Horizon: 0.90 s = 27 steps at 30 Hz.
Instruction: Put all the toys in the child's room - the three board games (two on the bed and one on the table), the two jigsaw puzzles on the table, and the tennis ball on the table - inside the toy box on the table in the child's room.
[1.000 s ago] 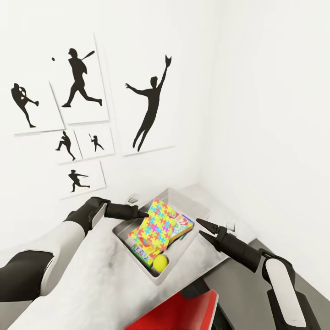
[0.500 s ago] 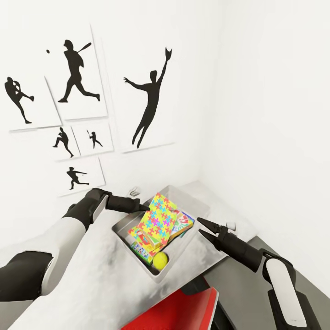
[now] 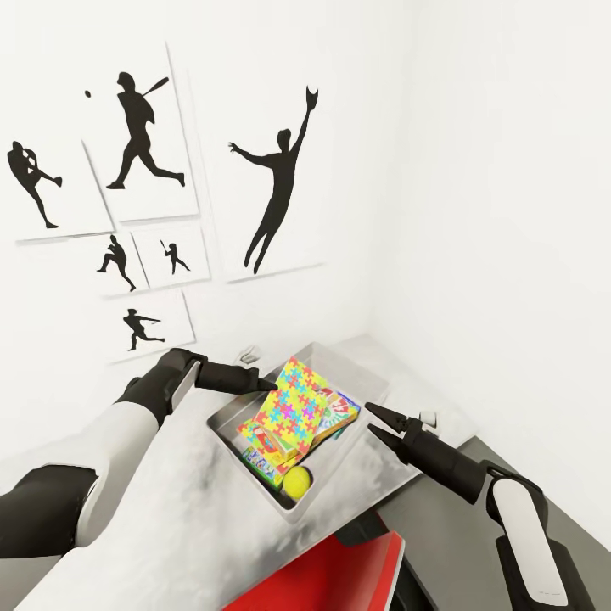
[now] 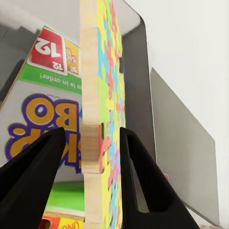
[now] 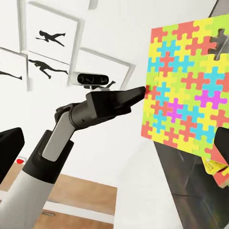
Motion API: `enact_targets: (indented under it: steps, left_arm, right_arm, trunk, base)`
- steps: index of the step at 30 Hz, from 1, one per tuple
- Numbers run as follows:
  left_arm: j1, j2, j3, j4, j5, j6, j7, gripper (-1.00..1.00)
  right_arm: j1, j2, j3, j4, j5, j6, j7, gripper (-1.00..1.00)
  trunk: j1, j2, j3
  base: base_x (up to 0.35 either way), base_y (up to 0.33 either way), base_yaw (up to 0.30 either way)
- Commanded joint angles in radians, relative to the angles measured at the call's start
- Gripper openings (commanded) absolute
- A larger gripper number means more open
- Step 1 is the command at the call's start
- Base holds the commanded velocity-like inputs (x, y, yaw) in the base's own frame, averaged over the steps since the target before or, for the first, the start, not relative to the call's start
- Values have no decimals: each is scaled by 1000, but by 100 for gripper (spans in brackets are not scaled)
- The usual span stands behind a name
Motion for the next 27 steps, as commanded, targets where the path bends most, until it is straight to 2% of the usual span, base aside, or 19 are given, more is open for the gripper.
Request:
enact_targets:
  steps: [1, 6, 7, 22, 25, 27]
  left_arm:
    - [-1, 1, -6, -1, 6, 6, -1, -100]
    - [-1, 1, -6, -1, 6, 6, -1, -100]
    - [-1, 1, -6, -1, 6, 6, 0, 100]
    - [-1, 6, -7, -1, 6, 7, -3, 100]
    - [0, 12, -7, -1, 7, 5, -11, 100]
    - [0, 34, -7, -1, 10, 5, -29, 100]
  right_arm:
    - [-1, 1, -3, 0, 10, 5, 10, 100]
    - [-1, 1, -3, 0, 10, 5, 10, 100]
    - [-1, 1, -3, 0, 10, 5, 10, 100]
    - [-1, 1, -3, 0, 10, 5, 10, 100]
    - [-1, 1, -3, 0, 10, 5, 10, 100]
    - [-1, 1, -6, 0, 10, 5, 10, 100]
  trunk:
    - [0, -1, -2]
    - [0, -1, -2]
    - [0, -1, -2]
    - [0, -1, -2]
    - [0, -1, -2]
    - [0, -1, 0]
  base:
    - [0, 0, 0]
    - [0, 0, 0]
    - [0, 0, 0]
    - [0, 0, 0]
    - [0, 0, 0]
    - [0, 0, -16]
